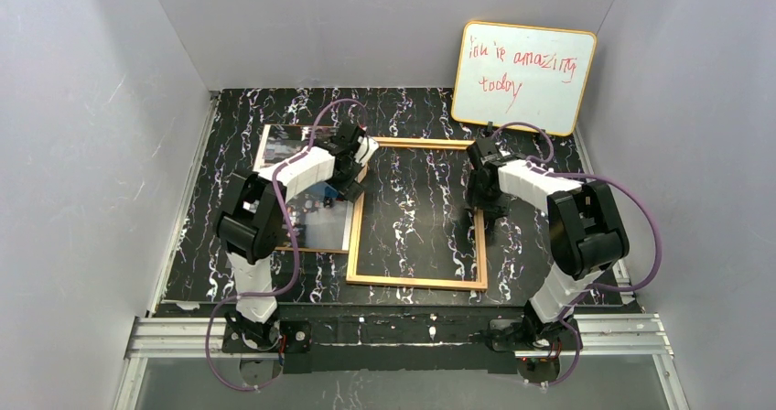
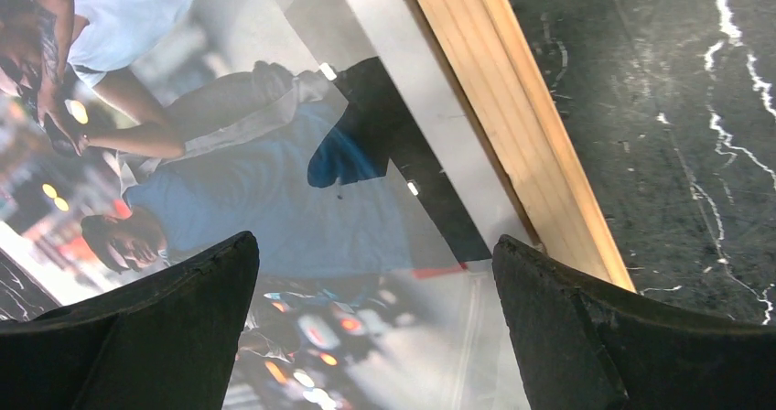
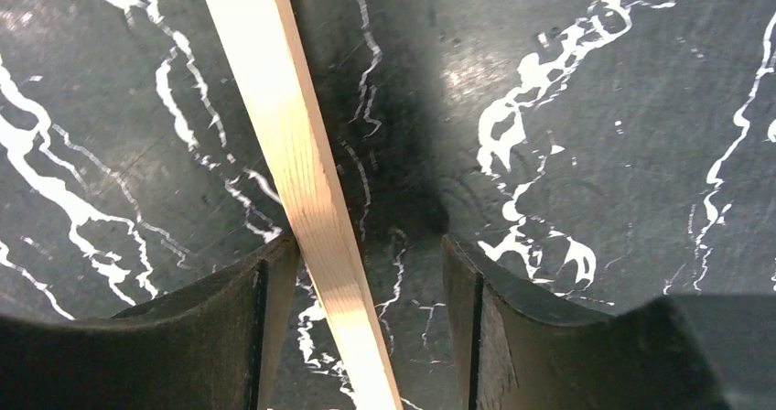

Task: Put the photo into the frame
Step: Turn over the photo frame at the center of the board.

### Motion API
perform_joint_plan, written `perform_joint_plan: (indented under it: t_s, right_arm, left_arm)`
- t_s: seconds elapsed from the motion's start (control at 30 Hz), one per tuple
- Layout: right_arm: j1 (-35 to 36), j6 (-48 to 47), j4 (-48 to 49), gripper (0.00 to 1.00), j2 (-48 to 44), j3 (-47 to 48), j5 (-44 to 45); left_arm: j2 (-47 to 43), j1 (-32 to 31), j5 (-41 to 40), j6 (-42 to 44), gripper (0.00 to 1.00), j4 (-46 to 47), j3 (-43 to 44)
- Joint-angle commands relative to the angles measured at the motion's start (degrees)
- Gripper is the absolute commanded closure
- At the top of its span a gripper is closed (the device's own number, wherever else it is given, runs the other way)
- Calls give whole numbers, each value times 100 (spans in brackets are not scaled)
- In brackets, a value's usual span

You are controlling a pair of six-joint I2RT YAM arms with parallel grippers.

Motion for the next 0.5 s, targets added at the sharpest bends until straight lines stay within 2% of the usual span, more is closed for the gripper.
perform_joint_plan:
  t_s: [0.0, 0.27, 0.47]
  right_arm:
    - [-214, 60, -263, 35, 289, -27, 395]
    - [-401, 133, -590, 40, 661, 367, 1041]
    - [-511, 289, -861, 40, 573, 480, 1319]
  left_arm:
    - [-236, -136, -301, 94, 2, -171, 13]
    - [-174, -414, -262, 111, 2, -144, 91]
    - [1, -503, -5, 56, 2, -226, 384]
